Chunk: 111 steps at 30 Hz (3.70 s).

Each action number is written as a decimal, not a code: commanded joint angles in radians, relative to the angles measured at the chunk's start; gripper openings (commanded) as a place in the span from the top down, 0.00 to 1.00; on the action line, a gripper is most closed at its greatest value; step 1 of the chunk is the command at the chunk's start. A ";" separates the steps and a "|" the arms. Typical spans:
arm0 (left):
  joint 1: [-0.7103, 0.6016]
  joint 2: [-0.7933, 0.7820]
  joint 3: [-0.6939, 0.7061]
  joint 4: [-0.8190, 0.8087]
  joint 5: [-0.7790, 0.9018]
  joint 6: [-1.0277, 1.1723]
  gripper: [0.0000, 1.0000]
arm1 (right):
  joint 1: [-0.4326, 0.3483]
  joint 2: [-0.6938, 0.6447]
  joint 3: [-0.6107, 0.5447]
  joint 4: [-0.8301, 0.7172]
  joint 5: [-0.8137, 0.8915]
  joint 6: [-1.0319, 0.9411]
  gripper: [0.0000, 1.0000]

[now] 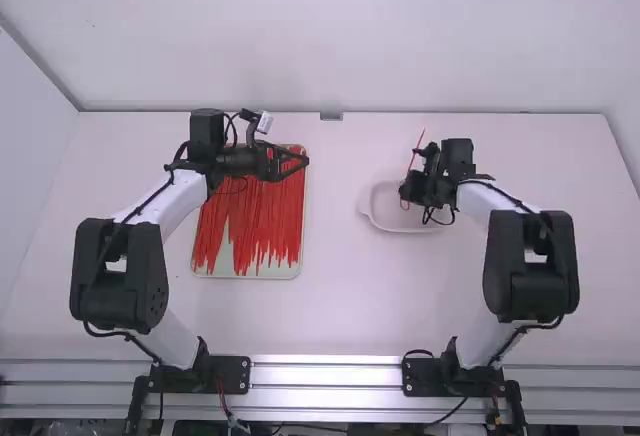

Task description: Fasten the cable tie

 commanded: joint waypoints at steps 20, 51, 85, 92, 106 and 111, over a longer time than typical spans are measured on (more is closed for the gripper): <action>0.004 -0.029 -0.005 -0.050 -0.033 -0.010 0.01 | 0.009 0.000 0.016 -0.030 -0.008 0.027 0.01; 0.037 -0.371 -0.149 -0.131 -0.350 0.177 0.16 | -0.024 -0.507 -0.132 -0.118 0.135 -0.120 0.16; 0.037 -1.091 -0.870 -0.088 -1.071 0.177 0.88 | -0.024 -1.238 -0.863 0.167 0.457 -0.237 0.89; 0.037 -1.224 -1.002 -0.088 -1.104 0.177 1.00 | -0.024 -1.369 -0.994 0.167 0.457 -0.237 1.00; 0.037 -1.452 -1.099 -0.088 -1.104 0.177 1.00 | -0.024 -1.594 -1.017 0.167 0.457 -0.237 1.00; 0.037 -1.514 -1.099 -0.088 -1.104 0.177 1.00 | -0.024 -1.656 -1.017 0.167 0.457 -0.237 1.00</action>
